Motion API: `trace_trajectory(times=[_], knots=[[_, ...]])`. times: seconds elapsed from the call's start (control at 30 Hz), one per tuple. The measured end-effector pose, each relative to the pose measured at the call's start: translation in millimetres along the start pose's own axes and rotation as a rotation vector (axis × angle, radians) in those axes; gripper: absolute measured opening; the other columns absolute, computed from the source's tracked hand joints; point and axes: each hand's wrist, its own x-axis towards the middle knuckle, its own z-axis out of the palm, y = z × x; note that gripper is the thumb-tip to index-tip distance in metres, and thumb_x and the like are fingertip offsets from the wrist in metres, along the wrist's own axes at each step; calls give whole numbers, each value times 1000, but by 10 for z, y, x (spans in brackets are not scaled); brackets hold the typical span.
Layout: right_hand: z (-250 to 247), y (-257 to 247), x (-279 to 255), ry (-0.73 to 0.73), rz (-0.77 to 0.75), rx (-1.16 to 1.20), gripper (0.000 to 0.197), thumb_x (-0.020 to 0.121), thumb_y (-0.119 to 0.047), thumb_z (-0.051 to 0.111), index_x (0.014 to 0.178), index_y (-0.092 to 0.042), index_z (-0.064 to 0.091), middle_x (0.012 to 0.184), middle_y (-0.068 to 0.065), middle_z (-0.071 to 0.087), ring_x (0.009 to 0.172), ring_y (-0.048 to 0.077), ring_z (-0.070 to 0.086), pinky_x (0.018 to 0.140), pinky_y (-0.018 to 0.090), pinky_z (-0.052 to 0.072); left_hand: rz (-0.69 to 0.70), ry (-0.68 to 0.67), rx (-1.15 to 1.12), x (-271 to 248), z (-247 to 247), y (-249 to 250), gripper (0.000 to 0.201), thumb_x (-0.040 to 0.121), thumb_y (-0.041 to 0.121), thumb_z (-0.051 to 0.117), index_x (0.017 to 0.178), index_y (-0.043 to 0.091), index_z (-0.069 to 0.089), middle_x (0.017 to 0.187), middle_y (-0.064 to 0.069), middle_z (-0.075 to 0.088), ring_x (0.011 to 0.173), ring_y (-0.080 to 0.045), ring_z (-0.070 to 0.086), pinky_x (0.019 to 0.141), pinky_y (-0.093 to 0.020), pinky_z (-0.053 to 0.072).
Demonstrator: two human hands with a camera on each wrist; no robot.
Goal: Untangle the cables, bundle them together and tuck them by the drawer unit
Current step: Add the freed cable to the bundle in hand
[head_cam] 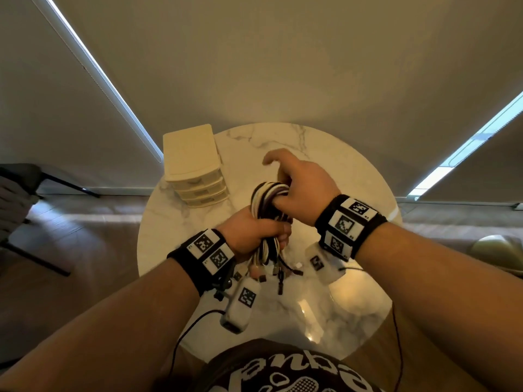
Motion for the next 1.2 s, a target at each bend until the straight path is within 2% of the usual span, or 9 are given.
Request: trace_trajectory(times=[0.1,0.17,0.27,0.4,0.6,0.83,0.97,1.07,1.2], knots=[[114,4,-133,-106,263,734,58,96,-30,70,145,-27,40,90,-4,65,71,14,66,66,27,53,94,81,-223,-33,-32,57,5,85,2,58,80,1,60,67,-13,55,64,-25,60,68,-37,56],[281,78,-233,-291,363,893,50,99,-46,62,143,-26,49,98,-5,73,86,12,70,81,30,57,143,113,-399,-56,-105,139,6,88,6,56,86,6,62,70,-9,54,68,-23,61,71,-38,57],[372,97,-317,-433,265,614,63,83,-76,57,128,-33,62,102,0,78,96,18,74,96,46,56,201,94,-486,-81,-184,211,9,90,6,52,94,11,58,76,-6,54,80,-23,62,80,-38,58],[314,79,-298,-442,226,615,41,102,-48,56,138,-29,54,68,-1,66,60,17,61,59,29,52,246,117,-514,-127,-201,174,9,93,4,48,96,11,53,79,-5,56,84,-24,66,83,-40,59],[394,111,-300,-381,106,363,59,105,-23,50,156,-42,29,99,-6,71,84,12,68,80,28,56,287,252,-675,-113,-134,165,3,93,10,50,94,12,50,75,-2,50,71,-20,60,80,-40,55],[495,89,-308,-393,104,107,47,106,-36,47,152,-29,41,111,7,71,95,26,66,77,33,46,246,443,-663,-32,-175,87,19,101,13,51,83,15,52,70,1,44,65,-15,47,75,-34,49],[438,145,-377,-317,94,238,44,107,-37,49,151,-36,45,103,-7,72,79,6,57,73,26,39,247,444,-613,-34,-181,109,7,98,9,52,97,15,55,69,-3,49,64,-18,54,66,-32,55],[439,168,-403,-287,151,331,41,104,-39,54,145,-44,50,82,-11,68,72,-2,59,72,22,43,261,501,-505,5,-241,79,18,91,7,61,108,14,58,70,-4,52,62,-20,55,63,-33,53],[361,138,-352,-387,285,310,34,100,-36,63,134,-36,63,79,-11,73,59,3,63,64,27,53,263,552,152,-41,-246,21,24,84,9,72,103,22,66,77,-4,59,71,-26,57,65,-39,52]])
